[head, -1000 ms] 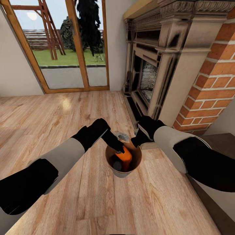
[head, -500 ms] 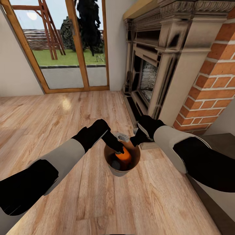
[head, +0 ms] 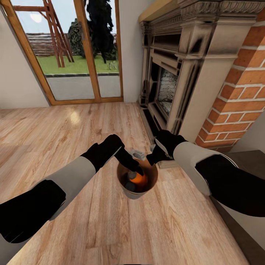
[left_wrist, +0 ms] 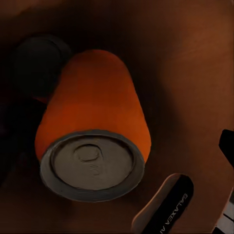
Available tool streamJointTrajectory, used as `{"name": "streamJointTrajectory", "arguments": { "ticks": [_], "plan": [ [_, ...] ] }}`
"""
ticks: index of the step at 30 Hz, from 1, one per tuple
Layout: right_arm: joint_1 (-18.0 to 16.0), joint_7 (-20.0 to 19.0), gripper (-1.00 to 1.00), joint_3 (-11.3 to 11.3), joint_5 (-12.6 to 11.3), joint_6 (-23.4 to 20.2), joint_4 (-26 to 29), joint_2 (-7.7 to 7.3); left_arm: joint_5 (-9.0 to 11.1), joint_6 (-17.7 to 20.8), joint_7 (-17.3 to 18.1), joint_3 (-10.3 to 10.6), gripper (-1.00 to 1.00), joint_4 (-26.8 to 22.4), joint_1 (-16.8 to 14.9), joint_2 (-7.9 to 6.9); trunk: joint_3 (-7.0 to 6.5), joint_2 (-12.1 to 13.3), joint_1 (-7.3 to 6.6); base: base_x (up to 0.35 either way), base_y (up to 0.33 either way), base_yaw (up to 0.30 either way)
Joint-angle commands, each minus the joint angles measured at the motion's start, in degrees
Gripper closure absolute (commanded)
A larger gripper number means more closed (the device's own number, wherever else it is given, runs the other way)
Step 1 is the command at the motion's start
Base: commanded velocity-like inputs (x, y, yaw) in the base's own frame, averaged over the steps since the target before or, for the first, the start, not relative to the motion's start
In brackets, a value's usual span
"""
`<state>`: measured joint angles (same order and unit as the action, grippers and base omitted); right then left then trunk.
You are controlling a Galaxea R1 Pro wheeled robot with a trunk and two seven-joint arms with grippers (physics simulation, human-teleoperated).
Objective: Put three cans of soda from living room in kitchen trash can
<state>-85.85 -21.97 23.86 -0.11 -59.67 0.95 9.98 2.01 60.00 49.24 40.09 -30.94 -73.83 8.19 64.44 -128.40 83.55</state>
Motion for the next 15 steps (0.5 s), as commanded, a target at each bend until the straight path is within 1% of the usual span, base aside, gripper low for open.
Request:
{"name": "streamJointTrajectory", "arguments": {
  "ticks": [1, 6, 10, 15],
  "plan": [
    [-0.02, -0.44, 1.00, -1.89, -2.26, -0.33, 0.02, 0.01, 0.01, 0.00, -0.01, 0.00, -1.00, 0.00, 0.00, -0.01, -0.01, 0.00, -0.01, 0.000, 0.000, 0.000],
    [-0.02, -0.44, 1.00, -1.89, -2.26, -0.33, 0.02, 0.01, 0.01, 0.00, -0.10, 0.04, -1.00, 0.00, 0.00, -0.12, -0.01, 0.00, -0.01, 0.000, 0.000, 0.000],
    [-0.02, -0.44, 1.00, -1.89, -2.26, -0.33, 0.02, 0.01, 0.21, 0.00, -0.86, 0.04, -1.00, -0.18, 0.00, -0.58, -0.01, 0.00, -0.01, 0.000, 0.000, 0.000],
    [-0.02, -0.44, 1.00, -1.89, -2.26, -0.33, 0.02, 0.01, 0.35, 0.00, -0.85, 0.05, -1.00, -0.49, 0.00, -0.86, -0.01, 0.00, -0.01, 0.000, 0.000, 0.000]
  ]
}}
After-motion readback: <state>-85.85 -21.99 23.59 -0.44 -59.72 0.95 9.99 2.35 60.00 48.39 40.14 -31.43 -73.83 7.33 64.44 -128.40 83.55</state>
